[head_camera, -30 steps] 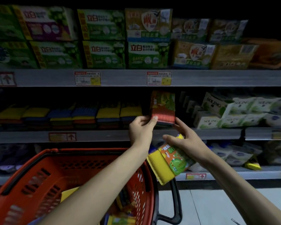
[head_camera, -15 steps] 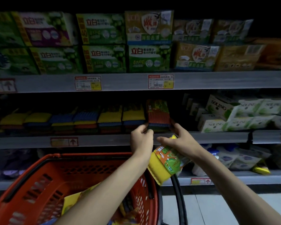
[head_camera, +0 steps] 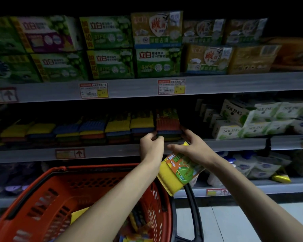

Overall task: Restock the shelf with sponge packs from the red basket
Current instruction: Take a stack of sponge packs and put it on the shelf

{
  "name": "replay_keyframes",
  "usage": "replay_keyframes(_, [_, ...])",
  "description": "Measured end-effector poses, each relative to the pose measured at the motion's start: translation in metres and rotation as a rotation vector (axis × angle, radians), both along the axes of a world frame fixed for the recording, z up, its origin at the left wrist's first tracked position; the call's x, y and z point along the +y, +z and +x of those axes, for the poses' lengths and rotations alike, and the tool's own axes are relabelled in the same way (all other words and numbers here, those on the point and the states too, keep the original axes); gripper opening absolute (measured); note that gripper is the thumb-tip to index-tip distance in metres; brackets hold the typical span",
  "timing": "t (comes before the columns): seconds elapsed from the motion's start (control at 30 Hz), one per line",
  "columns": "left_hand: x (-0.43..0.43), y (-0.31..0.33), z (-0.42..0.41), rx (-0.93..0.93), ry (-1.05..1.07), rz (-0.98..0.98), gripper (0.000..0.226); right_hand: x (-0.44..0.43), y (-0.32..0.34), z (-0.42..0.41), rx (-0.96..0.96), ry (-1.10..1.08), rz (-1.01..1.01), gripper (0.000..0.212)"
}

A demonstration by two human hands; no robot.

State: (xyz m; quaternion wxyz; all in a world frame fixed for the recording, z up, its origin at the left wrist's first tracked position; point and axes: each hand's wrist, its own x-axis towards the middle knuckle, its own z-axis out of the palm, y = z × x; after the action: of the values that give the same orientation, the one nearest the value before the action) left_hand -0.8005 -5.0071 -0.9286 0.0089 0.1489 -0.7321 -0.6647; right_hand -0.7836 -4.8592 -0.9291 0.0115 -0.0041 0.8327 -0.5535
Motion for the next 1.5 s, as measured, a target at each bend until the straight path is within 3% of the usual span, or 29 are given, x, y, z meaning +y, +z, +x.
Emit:
replay_keyframes(0.23, [-0.012, 0.001, 0.008, -0.021, -0.016, -0.049, 0.02, 0.004, 0.013, 0.014, 0.034, -0.049, 0.045, 0.058])
replay_keyframes(0.37, [-0.028, 0.01, 0.023, -0.051, -0.309, -0.021, 0.026, 0.015, 0.018, 0.024, 0.037, -0.127, 0.065, 0.085])
replay_keyframes(0.5, [-0.041, 0.013, 0.039, -0.131, -0.709, 0.008, 0.045, 0.025, 0.027, 0.037, 0.017, -0.147, -0.024, 0.079])
replay_keyframes(0.6, [-0.041, 0.01, 0.044, -0.157, -0.798, 0.049, 0.053, 0.03, 0.031, 0.048, 0.034, -0.136, -0.039, 0.073])
replay_keyframes(0.7, [-0.04, 0.015, 0.046, -0.138, -0.786, 0.109, 0.053, 0.032, 0.035, 0.057, 0.053, -0.162, -0.071, 0.064])
replay_keyframes(0.83, [-0.033, 0.014, 0.044, -0.117, -0.695, 0.16, 0.057, 0.037, 0.036, 0.067, 0.11, -0.372, -0.154, 0.053])
replay_keyframes(1.07, [-0.003, 0.022, 0.04, -0.079, -0.478, 0.211, 0.07, 0.039, 0.034, 0.082, 0.034, -0.491, -0.426, 0.062])
replay_keyframes(1.17, [0.01, 0.024, 0.04, -0.092, -0.409, 0.32, 0.056, 0.037, 0.036, 0.08, 0.006, -0.513, -0.597, 0.066])
replay_keyframes(1.23, [0.02, 0.028, 0.041, -0.114, -0.357, 0.408, 0.042, 0.036, 0.035, 0.08, -0.036, -0.508, -0.596, 0.06])
replay_keyframes(1.4, [0.046, 0.025, 0.034, -0.115, -0.236, 0.524, 0.051, 0.034, 0.026, 0.079, -0.043, -0.481, -0.532, 0.04])
replay_keyframes(1.5, [0.058, 0.019, 0.026, -0.086, -0.168, 0.455, 0.047, 0.035, 0.026, 0.067, -0.008, -0.505, -0.542, 0.036])
